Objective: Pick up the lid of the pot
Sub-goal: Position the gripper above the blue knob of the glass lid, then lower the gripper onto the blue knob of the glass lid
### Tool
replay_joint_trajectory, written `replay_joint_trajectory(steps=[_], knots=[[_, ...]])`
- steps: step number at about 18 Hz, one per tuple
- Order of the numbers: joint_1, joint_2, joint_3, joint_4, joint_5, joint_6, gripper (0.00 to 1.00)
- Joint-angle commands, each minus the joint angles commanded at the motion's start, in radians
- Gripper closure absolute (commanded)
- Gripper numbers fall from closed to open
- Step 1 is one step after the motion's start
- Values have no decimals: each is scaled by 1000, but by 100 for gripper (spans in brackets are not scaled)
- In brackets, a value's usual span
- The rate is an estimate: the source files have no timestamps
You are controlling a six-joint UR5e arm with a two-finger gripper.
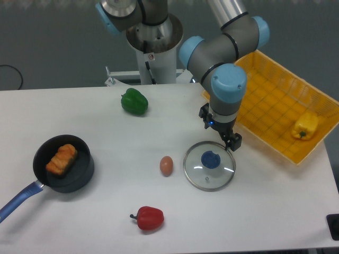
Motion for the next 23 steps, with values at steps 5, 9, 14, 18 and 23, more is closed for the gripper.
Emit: replay_joint_trajectory(steps=[5,9,14,18,23], knots=[[-63,-92,69,20,8,5,0],[-75,-120,94,44,14,15,0],[-81,-143,97,46,17,37,0],[-84,-156,81,46,52,38,0],[-90,-167,81,46,58,38,0]])
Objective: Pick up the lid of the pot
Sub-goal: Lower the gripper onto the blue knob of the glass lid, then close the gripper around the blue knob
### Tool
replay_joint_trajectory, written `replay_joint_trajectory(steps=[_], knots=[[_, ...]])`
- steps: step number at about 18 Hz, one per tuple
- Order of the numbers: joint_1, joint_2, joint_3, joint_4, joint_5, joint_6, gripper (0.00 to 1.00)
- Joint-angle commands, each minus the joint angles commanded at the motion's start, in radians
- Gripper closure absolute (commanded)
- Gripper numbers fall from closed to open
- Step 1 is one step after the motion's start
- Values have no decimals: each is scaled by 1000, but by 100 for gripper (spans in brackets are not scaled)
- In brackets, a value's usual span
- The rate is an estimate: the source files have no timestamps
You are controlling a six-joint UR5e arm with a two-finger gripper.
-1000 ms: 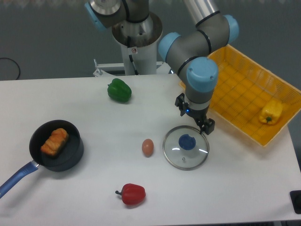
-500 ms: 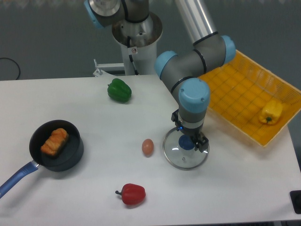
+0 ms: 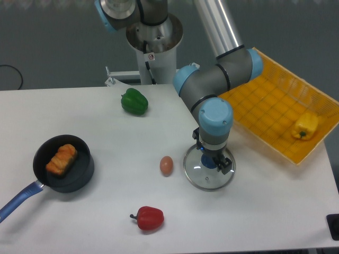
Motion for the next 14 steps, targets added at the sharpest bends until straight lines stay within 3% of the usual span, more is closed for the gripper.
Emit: replay_joint_trajectory(steps=[14], knots=[[3,-34,-3,21,-5,6,0]])
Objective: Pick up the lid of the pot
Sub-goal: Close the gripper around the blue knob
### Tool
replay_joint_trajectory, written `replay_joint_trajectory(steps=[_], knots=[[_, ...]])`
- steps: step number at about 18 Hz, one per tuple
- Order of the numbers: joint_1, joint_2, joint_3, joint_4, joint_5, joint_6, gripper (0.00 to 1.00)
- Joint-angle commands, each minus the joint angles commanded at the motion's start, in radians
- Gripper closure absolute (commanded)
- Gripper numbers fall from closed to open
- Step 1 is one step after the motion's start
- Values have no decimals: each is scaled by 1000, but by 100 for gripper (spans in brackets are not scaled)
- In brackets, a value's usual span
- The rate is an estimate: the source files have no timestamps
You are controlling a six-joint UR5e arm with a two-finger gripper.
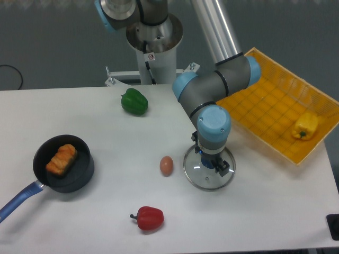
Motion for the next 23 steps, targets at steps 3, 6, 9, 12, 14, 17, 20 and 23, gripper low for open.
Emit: replay_joint_trajectory(steps=[3,6,9,12,14,17,20,23], knots=[[2,-3,0,0,-2,9,0],[2,-6,0,0,-2,11,0],[2,-6,0,0,-2,15,4],[2,-6,0,0,-2,15,16],[2,-5,0,0,-2,17,25],[2,-5,0,0,-2,20,33],[2,-5,0,0,-2,25,40],[2,-3,0,0,-2,25,48]])
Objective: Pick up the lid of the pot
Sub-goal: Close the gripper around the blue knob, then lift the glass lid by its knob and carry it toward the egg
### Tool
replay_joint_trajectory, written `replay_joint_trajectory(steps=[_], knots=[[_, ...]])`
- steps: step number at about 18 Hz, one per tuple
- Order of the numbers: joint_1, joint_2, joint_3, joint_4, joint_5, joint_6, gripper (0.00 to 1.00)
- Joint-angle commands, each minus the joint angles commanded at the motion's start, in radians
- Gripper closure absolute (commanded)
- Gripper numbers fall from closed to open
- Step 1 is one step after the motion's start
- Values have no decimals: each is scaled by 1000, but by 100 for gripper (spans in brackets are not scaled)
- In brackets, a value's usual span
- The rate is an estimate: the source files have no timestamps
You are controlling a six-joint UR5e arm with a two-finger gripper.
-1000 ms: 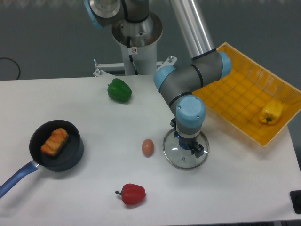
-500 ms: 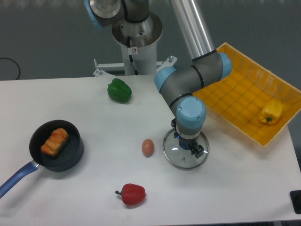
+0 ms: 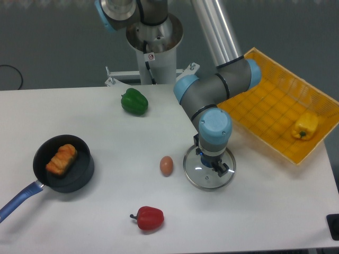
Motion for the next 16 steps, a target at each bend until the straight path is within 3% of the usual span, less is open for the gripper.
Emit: replay_joint_trajectory(steps=[12,16], knots=[[0,11,12,-2,0,2,49],[-5,40,12,-5,-3,0,48]])
